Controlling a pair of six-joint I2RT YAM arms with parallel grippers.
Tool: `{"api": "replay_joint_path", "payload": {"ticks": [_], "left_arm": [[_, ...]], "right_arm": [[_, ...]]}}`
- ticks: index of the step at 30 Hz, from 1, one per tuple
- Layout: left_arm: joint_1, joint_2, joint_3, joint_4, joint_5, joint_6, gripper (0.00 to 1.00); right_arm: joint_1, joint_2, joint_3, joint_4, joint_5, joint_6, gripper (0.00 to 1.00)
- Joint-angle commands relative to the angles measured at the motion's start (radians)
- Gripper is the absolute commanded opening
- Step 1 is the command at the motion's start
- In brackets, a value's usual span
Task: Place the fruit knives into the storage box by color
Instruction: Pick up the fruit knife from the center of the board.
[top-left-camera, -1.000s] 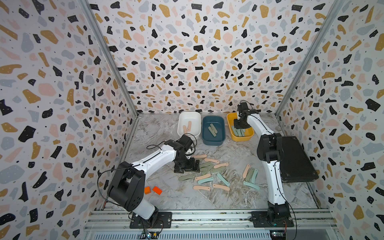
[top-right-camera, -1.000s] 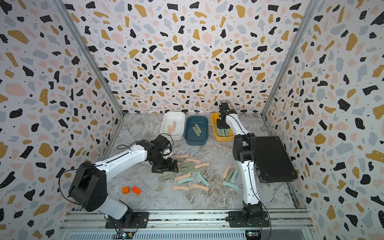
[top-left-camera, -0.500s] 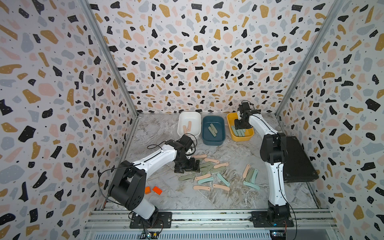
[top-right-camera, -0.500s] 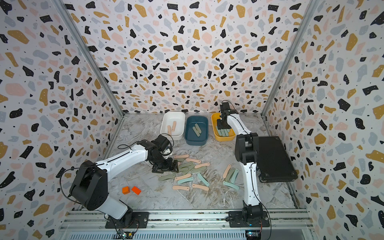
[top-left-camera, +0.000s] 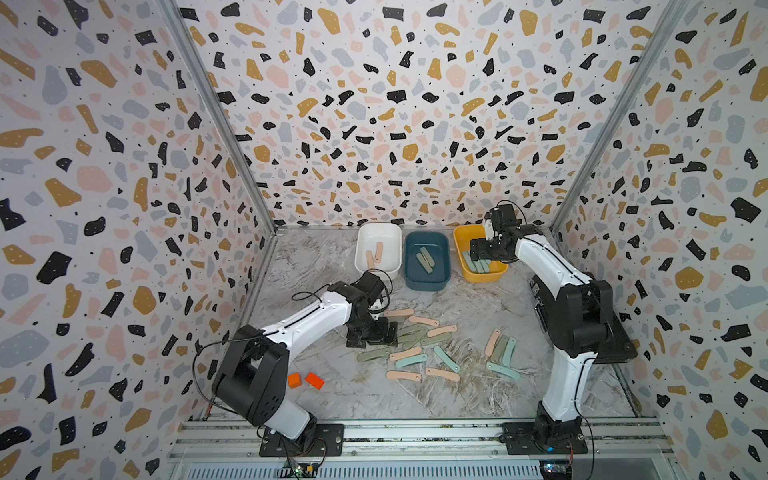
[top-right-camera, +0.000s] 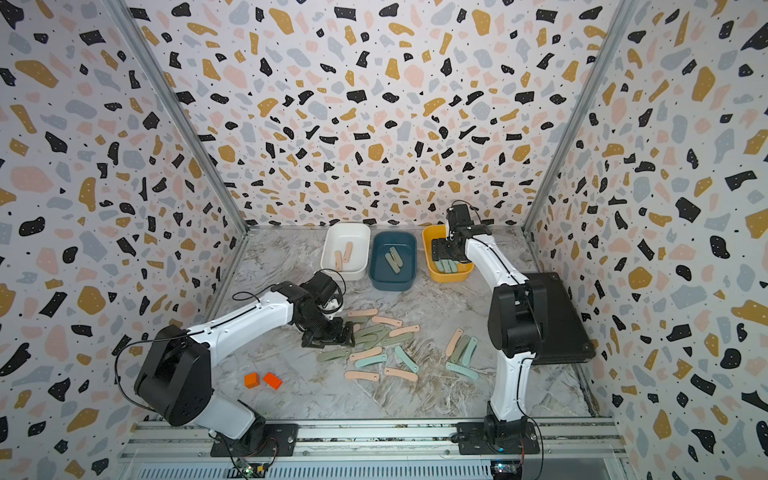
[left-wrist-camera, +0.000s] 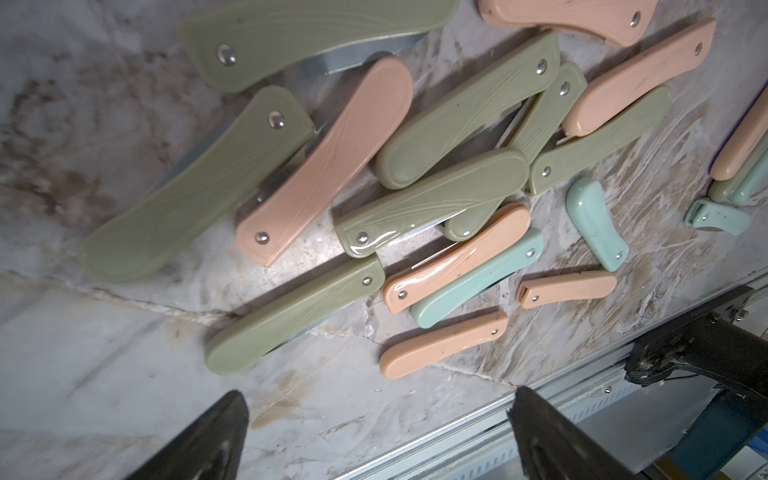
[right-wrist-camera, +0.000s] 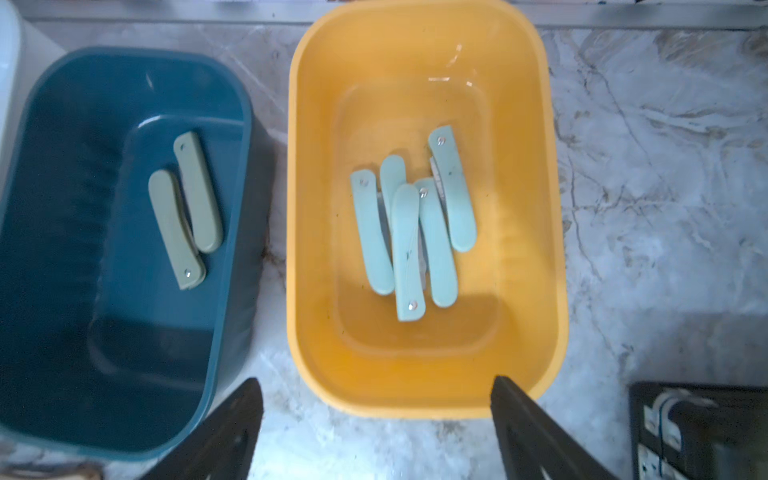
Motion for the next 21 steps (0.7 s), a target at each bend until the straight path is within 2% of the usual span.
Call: {"api": "replay_joint_path", "payload": {"ticks": [1,4,10,21], "left_arm": [[-0.011,-0.047,-0.027,-0.008,-0.008,-0.014,0.99],[-0.015,-0.071,-0.051,-0.002,-0.015,-0.022,0.99],[-0.028,-0.095,-0.086,0.006,-0.031,-0.038,0.99],[-0.057,-0.098,-0.122,0.010,-0.053,-0.048,0.99]], "right_arm": [[0.044,-0.121,-0.130,-0.004,-0.005,0.035,0.95],[0.074,-0.215,-0.282,0.017,-0.006,0.057,1.00],[0.119,-0.366,-0.523,0.054,-0.015,0.096,1.00],[0.163,-0.526,-0.757,0.077,-0.043,0.152,1.00]]}}
